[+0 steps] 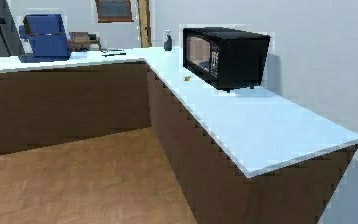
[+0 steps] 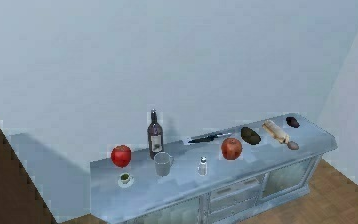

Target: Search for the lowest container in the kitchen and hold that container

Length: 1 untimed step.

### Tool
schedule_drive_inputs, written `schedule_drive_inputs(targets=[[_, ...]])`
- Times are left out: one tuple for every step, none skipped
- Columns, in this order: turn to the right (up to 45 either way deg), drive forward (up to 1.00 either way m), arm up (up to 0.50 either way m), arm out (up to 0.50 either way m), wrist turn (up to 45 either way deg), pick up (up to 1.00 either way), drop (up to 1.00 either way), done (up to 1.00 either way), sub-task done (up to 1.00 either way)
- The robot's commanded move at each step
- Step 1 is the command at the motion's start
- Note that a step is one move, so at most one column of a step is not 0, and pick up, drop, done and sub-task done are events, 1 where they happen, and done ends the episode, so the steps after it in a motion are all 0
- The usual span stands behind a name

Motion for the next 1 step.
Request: schedule_drive_inputs(targets=[[0.0,0.00,0.14,0.00,0.0,0.00,0.00,0.00,0.00]])
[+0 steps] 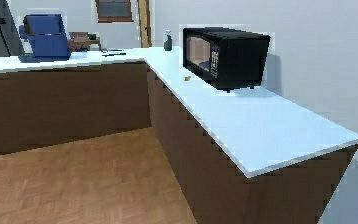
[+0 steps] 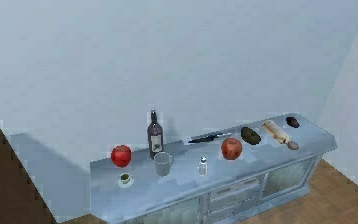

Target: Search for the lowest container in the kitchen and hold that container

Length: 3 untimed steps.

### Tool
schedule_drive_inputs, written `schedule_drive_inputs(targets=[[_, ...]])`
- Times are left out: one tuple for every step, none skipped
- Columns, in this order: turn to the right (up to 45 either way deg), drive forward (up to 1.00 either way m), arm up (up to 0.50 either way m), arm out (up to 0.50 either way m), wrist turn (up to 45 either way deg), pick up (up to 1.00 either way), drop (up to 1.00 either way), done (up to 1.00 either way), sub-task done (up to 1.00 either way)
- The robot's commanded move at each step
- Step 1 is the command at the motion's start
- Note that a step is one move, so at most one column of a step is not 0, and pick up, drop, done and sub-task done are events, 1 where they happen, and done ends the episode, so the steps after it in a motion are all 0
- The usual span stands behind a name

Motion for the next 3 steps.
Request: schedule_drive_inputs(targets=[[0.0,0.00,0.00,0.46,0.0,0.00,0.00,0.00,0.00],[0.0,0.00,0.00,0.00,45.0,0.00,0.00,0.00,0.00],[0.0,0.00,0.00,0.00,45.0,0.00,0.00,0.00,0.00]])
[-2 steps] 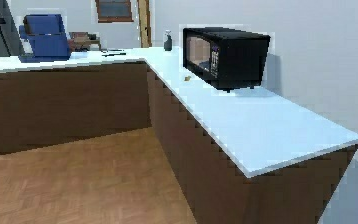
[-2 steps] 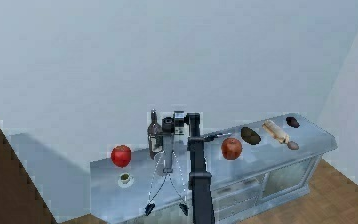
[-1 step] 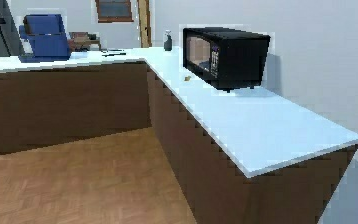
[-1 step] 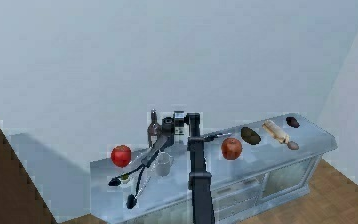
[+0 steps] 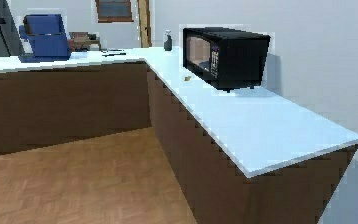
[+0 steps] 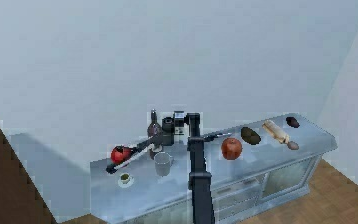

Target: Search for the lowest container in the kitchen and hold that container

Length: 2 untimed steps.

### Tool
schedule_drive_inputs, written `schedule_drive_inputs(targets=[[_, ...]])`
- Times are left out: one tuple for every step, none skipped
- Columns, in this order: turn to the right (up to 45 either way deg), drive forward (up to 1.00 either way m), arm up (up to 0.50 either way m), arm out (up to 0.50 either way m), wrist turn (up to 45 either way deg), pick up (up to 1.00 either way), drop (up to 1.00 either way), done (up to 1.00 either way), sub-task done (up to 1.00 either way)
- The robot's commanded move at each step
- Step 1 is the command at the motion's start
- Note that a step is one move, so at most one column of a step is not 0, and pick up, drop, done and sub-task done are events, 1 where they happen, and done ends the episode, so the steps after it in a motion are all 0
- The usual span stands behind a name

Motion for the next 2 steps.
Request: schedule_drive_inputs(targets=[[0.0,0.00,0.00,0.00,45.0,0.00,0.00,0.00,0.00],[0.0,0.00,0.00,0.00,27.0,0.00,0.00,0.00,0.00]])
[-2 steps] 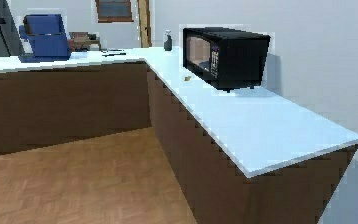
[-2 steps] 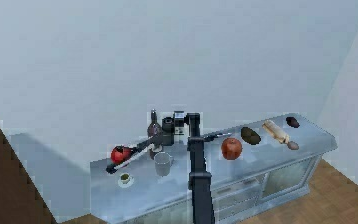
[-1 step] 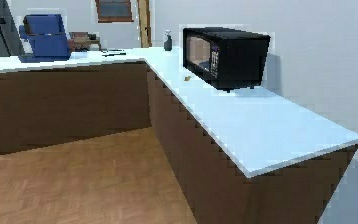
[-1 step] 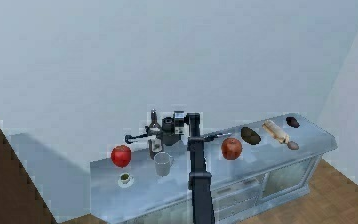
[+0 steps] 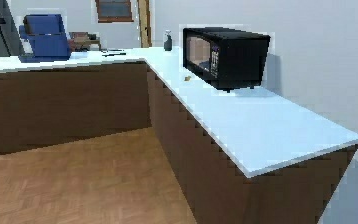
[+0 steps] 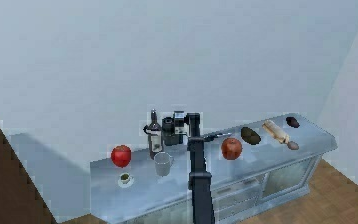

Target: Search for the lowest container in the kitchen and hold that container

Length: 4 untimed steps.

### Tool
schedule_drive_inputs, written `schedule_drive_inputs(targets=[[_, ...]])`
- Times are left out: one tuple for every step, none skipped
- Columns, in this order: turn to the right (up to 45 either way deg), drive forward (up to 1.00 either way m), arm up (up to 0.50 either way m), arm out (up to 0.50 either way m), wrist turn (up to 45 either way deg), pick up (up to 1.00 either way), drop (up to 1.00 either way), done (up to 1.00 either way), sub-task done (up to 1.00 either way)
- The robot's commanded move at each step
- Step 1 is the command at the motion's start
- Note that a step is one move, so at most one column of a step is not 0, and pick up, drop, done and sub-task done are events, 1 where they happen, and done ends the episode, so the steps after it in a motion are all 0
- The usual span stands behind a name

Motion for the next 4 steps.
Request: schedule_drive_inputs(targets=[[0.0,0.00,-0.30,0.00,0.0,0.00,0.00,0.00,0.00],[0.0,0.00,0.00,0.00,0.0,1.00,0.00,0.00,0.00],[0.0,0.00,0.10,0.00,0.0,0.00,0.00,0.00,0.00],[0.0,0.00,0.00,0.00,0.0,0.00,0.00,1.00,0.00]])
